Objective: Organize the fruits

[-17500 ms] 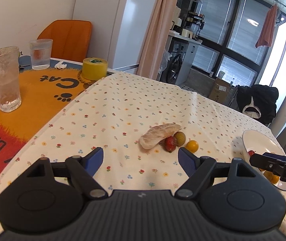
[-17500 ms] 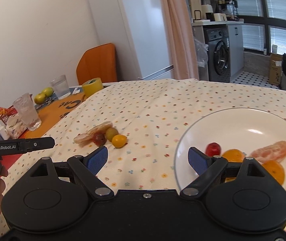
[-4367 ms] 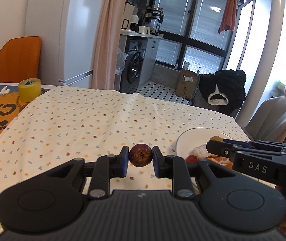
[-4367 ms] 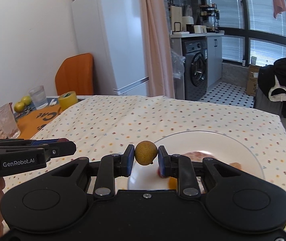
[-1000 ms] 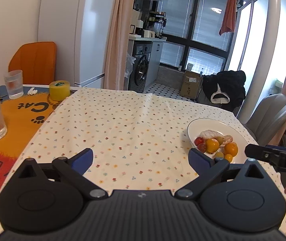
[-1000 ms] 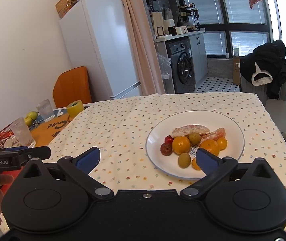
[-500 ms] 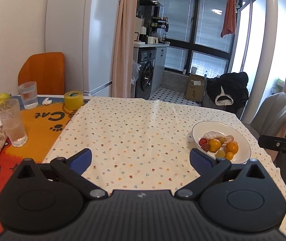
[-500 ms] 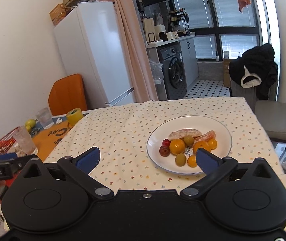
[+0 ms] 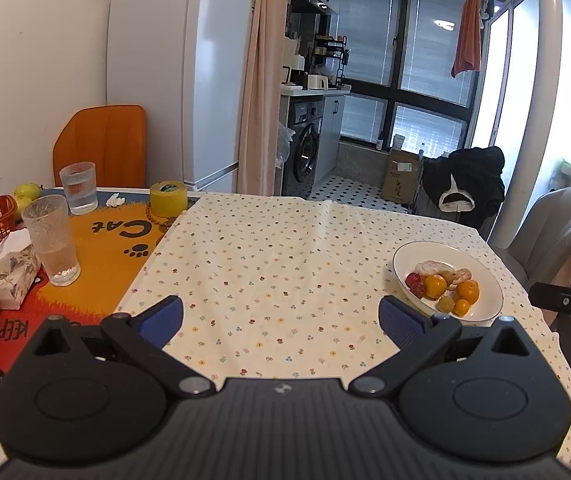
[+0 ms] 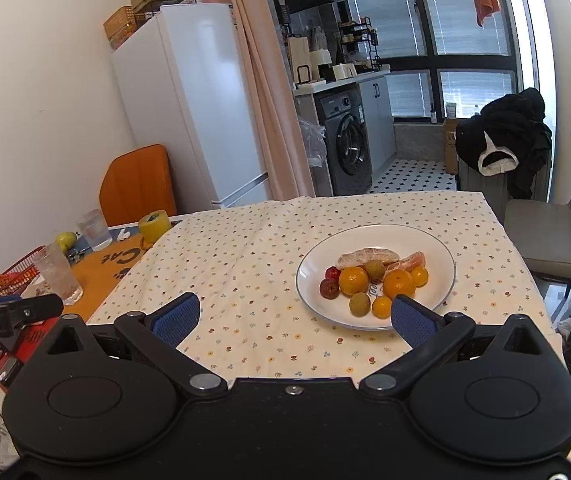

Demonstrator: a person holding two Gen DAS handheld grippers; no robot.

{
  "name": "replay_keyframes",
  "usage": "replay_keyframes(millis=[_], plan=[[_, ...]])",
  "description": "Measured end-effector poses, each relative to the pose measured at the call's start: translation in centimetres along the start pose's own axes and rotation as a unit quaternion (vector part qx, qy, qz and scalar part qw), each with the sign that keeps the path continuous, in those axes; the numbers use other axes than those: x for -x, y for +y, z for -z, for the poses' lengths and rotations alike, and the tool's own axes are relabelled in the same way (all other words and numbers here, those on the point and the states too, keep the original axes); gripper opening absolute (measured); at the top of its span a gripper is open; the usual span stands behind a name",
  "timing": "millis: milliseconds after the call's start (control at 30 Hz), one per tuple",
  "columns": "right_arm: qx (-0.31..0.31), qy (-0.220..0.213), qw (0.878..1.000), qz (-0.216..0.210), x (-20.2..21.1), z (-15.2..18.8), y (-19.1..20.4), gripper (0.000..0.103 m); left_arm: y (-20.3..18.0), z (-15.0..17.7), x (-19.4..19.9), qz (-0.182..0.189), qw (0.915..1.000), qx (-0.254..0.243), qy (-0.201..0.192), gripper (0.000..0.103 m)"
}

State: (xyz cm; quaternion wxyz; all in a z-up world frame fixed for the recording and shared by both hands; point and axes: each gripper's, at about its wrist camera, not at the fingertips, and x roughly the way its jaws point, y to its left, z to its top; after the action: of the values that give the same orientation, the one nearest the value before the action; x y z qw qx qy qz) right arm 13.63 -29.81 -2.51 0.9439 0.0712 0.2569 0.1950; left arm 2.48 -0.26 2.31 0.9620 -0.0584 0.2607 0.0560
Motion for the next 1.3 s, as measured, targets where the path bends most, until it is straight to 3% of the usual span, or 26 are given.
replay_keyframes(millis=[433, 1300], plan=[[0.005, 0.034, 0.999, 0.002, -0.6, 1.4, 0.5, 0.103, -0.3, 1.0, 0.5, 0.005, 0.9999, -0.008, 0.005, 0.103], [0.017, 0.046, 0.999, 0.007, -0.9, 1.8, 0.5, 0.103, -0.9, 1.8, -0.3, 0.015, 0.9996, -0.016, 0.019, 0.103]])
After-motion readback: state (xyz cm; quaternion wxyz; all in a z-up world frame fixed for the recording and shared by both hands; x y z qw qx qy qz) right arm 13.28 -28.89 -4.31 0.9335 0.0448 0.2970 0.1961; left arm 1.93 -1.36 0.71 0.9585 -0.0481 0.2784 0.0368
